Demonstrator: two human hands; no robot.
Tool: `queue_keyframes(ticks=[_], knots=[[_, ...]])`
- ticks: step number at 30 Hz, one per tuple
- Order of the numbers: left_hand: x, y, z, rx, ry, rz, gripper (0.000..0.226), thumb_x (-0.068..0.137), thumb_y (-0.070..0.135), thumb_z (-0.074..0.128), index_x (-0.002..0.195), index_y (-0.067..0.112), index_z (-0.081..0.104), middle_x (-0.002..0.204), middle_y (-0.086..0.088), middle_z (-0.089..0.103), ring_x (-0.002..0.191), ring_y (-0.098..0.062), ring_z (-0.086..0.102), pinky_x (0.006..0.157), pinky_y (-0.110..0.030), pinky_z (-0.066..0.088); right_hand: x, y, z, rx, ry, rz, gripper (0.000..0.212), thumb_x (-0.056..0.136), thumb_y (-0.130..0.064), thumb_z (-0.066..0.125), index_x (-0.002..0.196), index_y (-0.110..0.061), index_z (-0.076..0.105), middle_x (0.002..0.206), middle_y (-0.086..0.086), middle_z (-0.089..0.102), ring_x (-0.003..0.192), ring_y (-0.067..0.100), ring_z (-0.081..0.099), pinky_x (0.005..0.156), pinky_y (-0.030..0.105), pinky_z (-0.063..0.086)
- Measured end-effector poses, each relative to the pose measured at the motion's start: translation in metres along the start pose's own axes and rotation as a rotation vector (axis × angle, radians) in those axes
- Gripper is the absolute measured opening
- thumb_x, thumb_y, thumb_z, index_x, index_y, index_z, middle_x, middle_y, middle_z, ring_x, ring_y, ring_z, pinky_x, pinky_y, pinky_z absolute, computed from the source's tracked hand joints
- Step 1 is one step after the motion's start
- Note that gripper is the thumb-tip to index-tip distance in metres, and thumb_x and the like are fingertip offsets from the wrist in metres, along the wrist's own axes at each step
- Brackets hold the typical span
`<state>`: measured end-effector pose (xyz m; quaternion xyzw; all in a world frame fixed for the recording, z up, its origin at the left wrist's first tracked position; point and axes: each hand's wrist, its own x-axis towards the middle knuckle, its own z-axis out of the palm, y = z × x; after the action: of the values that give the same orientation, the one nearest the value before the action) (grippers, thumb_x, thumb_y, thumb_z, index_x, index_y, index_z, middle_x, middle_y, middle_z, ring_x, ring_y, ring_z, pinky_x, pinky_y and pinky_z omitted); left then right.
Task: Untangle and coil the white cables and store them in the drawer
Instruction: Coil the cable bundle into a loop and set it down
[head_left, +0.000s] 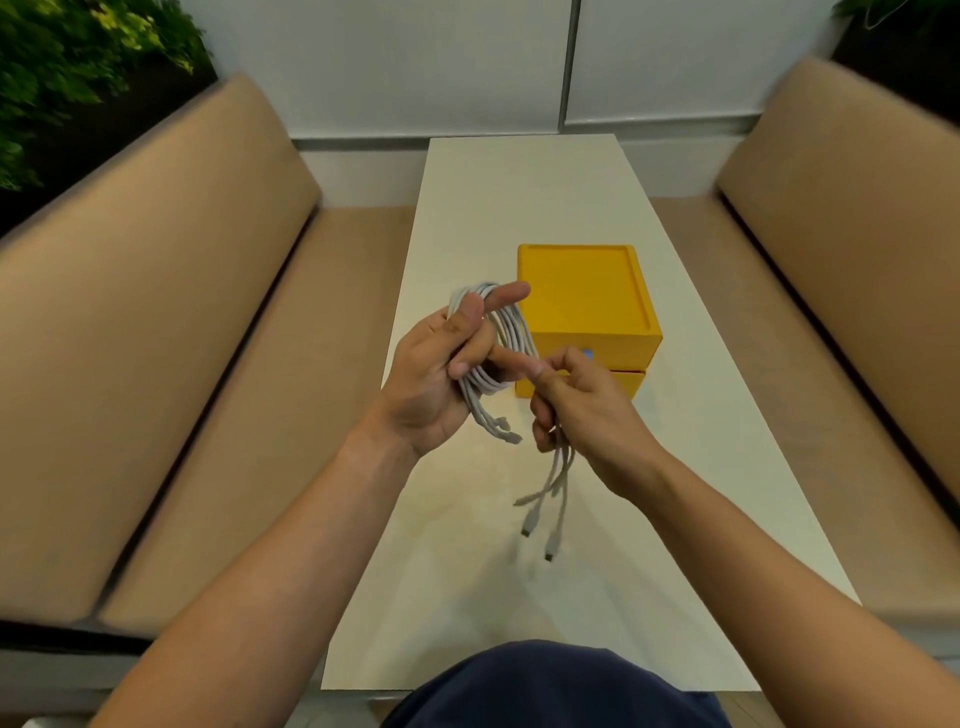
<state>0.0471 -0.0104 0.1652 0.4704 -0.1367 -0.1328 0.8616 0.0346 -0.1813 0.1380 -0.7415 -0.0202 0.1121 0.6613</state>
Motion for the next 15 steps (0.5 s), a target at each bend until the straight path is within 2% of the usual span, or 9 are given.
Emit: queue_keyframes(ticks=[2, 4, 5, 7, 8, 11, 15], knots=[[0.001, -0.003, -0.001, 0.045, -0.002, 0.02, 0.047, 0.112, 0.026, 0.029, 0.143, -0.004, 0.047, 0.05, 0.006, 0.042, 0.078, -0.019, 0.077, 0.082, -0.032, 0.059, -0.002, -0.002, 0.0, -0.006, -0.008, 0.032, 0.031, 0.106, -0.042, 0.051, 0.103, -0.012, 0.058, 0.061, 0.002, 0.06, 0.048, 0.018, 0.053, 0.049, 0.031, 0.044], [0.003, -0.003, 0.001, 0.099, 0.004, 0.025, 0.044, 0.11, 0.028, 0.035, 0.14, 0.001, 0.052, 0.057, 0.004, 0.054, 0.087, -0.023, 0.077, 0.088, -0.037, 0.059, -0.004, -0.002, 0.003, -0.071, -0.029, 0.037, 0.038, 0.108, -0.044, 0.045, 0.1, -0.011, 0.063, 0.064, 0.004, 0.064, 0.05, 0.016, 0.053, 0.05, 0.03, 0.045], [0.005, -0.003, 0.003, 0.121, 0.02, 0.019, 0.04, 0.111, 0.027, 0.035, 0.137, 0.004, 0.055, 0.066, 0.002, 0.064, 0.091, -0.024, 0.077, 0.088, -0.036, 0.059, -0.006, -0.001, 0.005, -0.113, -0.044, 0.041, 0.039, 0.109, -0.042, 0.043, 0.1, -0.011, 0.065, 0.065, 0.004, 0.063, 0.054, 0.016, 0.053, 0.054, 0.03, 0.046], [0.009, -0.002, 0.004, 0.14, 0.075, 0.024, 0.037, 0.112, 0.023, 0.034, 0.137, 0.005, 0.054, 0.09, -0.007, 0.077, 0.097, -0.025, 0.076, 0.088, -0.035, 0.059, -0.01, 0.001, 0.01, -0.151, -0.092, 0.05, 0.025, 0.109, -0.033, 0.046, 0.112, -0.016, 0.065, 0.068, 0.001, 0.059, 0.063, 0.015, 0.051, 0.064, 0.036, 0.049], [0.012, -0.003, 0.003, 0.127, 0.097, 0.035, 0.039, 0.112, 0.023, 0.034, 0.141, 0.002, 0.049, 0.099, -0.011, 0.078, 0.101, -0.027, 0.075, 0.091, -0.036, 0.059, -0.012, 0.002, 0.011, -0.153, -0.127, 0.058, 0.02, 0.108, -0.027, 0.049, 0.122, -0.02, 0.062, 0.07, 0.0, 0.056, 0.066, 0.014, 0.051, 0.07, 0.039, 0.052], [0.017, -0.003, -0.001, 0.093, 0.131, 0.058, 0.044, 0.112, 0.022, 0.036, 0.148, -0.002, 0.04, 0.113, -0.015, 0.076, 0.116, -0.033, 0.07, 0.103, -0.041, 0.054, -0.019, -0.003, 0.009, -0.171, -0.2, 0.104, 0.031, 0.109, -0.024, 0.048, 0.139, -0.028, 0.05, 0.081, 0.001, 0.06, 0.069, 0.015, 0.057, 0.083, 0.048, 0.061], [0.02, -0.008, 0.0, 0.13, 0.134, 0.067, 0.045, 0.112, 0.019, 0.035, 0.151, -0.002, 0.032, 0.121, -0.014, 0.074, 0.123, -0.031, 0.066, 0.108, -0.041, 0.051, -0.029, -0.015, 0.004, -0.175, -0.285, 0.154, 0.037, 0.107, -0.019, 0.051, 0.142, -0.028, 0.044, 0.09, 0.004, 0.063, 0.065, 0.016, 0.054, 0.072, 0.041, 0.061]])
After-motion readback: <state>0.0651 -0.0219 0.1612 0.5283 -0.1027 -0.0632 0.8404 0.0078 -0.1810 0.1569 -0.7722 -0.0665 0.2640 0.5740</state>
